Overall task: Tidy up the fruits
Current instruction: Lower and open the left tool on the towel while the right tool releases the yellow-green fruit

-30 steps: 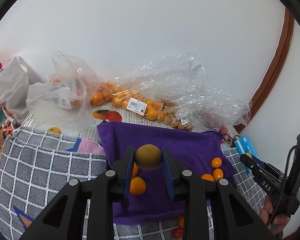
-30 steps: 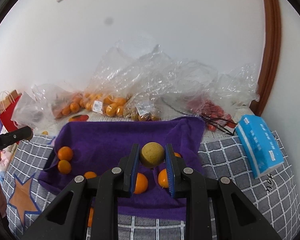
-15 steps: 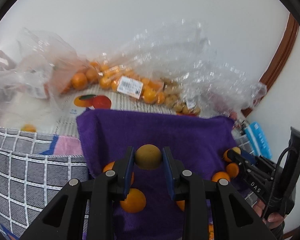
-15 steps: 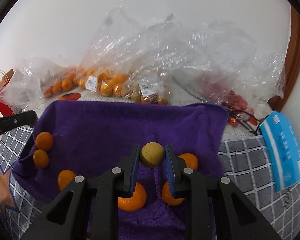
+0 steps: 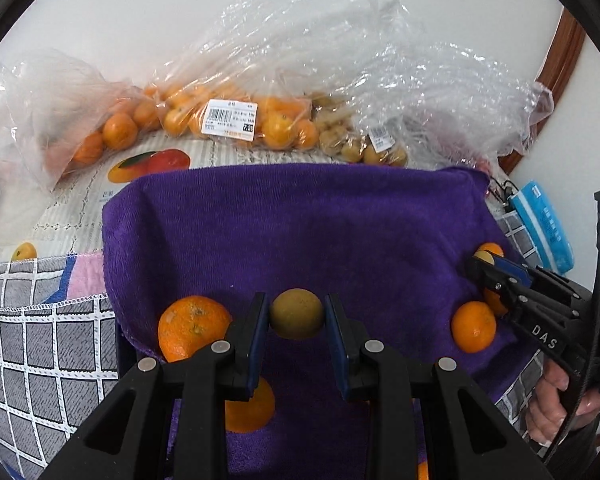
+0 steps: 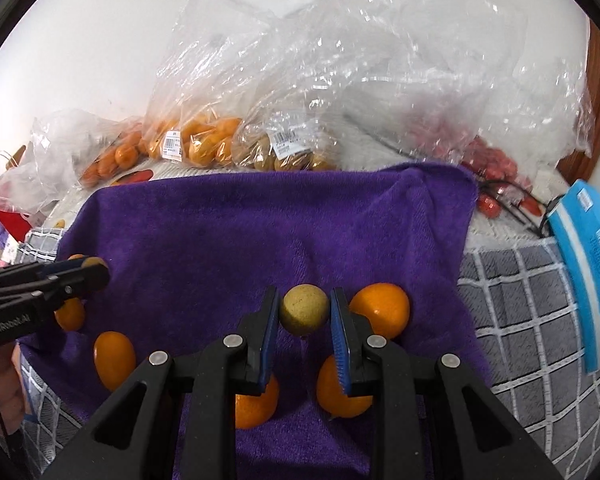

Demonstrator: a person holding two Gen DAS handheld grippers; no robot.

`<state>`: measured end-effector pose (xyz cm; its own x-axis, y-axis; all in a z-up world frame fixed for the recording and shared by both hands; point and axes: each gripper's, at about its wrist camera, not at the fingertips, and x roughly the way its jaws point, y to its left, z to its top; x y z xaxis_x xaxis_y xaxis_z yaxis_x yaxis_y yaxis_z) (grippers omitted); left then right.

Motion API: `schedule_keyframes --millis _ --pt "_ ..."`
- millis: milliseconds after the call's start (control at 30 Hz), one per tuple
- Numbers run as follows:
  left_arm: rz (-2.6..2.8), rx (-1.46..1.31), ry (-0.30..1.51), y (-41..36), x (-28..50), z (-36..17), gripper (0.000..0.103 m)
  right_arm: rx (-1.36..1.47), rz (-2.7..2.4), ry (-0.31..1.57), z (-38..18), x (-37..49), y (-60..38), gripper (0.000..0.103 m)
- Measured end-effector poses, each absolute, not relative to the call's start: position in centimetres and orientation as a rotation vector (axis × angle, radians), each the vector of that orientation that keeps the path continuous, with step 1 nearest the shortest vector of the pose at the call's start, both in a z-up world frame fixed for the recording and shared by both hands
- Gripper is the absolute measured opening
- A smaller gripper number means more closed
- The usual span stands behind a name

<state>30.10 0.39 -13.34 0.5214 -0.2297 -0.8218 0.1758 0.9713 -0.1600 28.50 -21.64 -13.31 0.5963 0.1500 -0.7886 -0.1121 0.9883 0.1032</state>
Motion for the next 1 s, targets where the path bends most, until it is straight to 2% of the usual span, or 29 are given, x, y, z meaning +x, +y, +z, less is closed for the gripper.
schedule_keyframes --millis 367,533,733,900,1000 --pt "-0.238 -0.056 1.027 -0.1 30.2 -14.0 0.027 -0.002 0.140 0.900 -13.4 28.0 -21.1 0.026" --pt "-0.231 -0.045 1.027 -0.4 29.9 -13.6 0.028 0.011 0.146 0.868 -12.6 27.3 -21.5 0.047" --pt "-0.211 -0.048 1.008 0.0 28.6 -12.1 0.030 -0.026 0.108 0.812 -10.5 25.7 -21.5 0.066" --pt "-0.162 -0.058 0.958 1.7 26.6 -10.1 0.033 -0.055 0.061 0.769 -8.4 23.2 -21.3 0.078" --pt "-0.129 -0.065 0.915 2.9 25.0 -9.0 0.033 -0.103 0.019 0.751 -7.7 21.5 -20.6 0.080"
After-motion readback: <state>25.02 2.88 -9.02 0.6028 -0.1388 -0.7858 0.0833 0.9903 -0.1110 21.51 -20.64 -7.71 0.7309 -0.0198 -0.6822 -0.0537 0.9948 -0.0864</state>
